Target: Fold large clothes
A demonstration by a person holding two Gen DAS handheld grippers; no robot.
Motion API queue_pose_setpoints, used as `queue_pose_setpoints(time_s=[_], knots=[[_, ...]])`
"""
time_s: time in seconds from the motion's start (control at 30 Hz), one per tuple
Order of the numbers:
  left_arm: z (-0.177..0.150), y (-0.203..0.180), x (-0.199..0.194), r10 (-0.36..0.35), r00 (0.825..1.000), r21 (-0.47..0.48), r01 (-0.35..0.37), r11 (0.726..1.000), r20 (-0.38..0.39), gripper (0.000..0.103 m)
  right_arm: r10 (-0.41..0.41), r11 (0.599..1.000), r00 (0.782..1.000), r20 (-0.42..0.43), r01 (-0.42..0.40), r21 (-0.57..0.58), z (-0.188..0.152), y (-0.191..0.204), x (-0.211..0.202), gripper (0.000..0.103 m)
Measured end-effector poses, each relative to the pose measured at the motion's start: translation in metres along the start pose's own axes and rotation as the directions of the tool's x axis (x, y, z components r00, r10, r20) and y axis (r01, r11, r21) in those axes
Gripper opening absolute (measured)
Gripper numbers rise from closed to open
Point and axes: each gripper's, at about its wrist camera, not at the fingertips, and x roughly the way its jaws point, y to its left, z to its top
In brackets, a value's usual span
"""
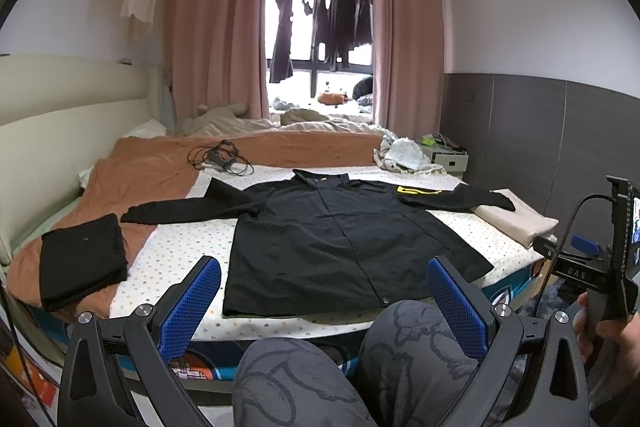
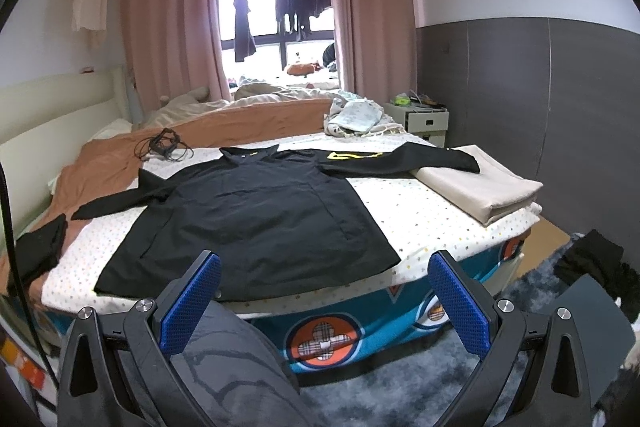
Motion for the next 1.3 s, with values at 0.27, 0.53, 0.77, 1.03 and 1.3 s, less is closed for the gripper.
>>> queue_pose_setpoints(time_s=[0.27,0.53,0.77,1.03,1.3], knots=[[0.001,0.001,0.017,-0.003,1.000,-0.006,0.003,1.000,-0.024,0.103,0.001,1.000,1.000,-0.015,-0.001,0.003,0.004,0.002,0.014,0.103],[0.008,0.002,0.039,-0.008,0.999,-0.013,0.007,1.000,-0.046,0.103,0.003,1.000,1.000,-0.017,-0.003,-0.010,0.014,0.004,0.032,0.103],[0.024,0.010,0.060,0.013,0.999,-0.011,-0.014,1.000,-0.048,0.103,0.055,0.998,0.998,-0.029,-0.054,0.020,0.037,0.010,0.061,0.103],[0.051,0.040,0.105,0.063,0.996,-0.039,-0.066,0.997,-0.070,0.103,0.128,0.991,0.991,-0.026,-0.127,0.040,0.072,0.038,0.108,0.103],[0.071,0.091,0.159,0.126,0.984,-0.093,-0.138,0.986,-0.122,0.103,0.188,0.981,0.980,-0.066,-0.184,0.058,0.105,0.076,0.174,0.103]])
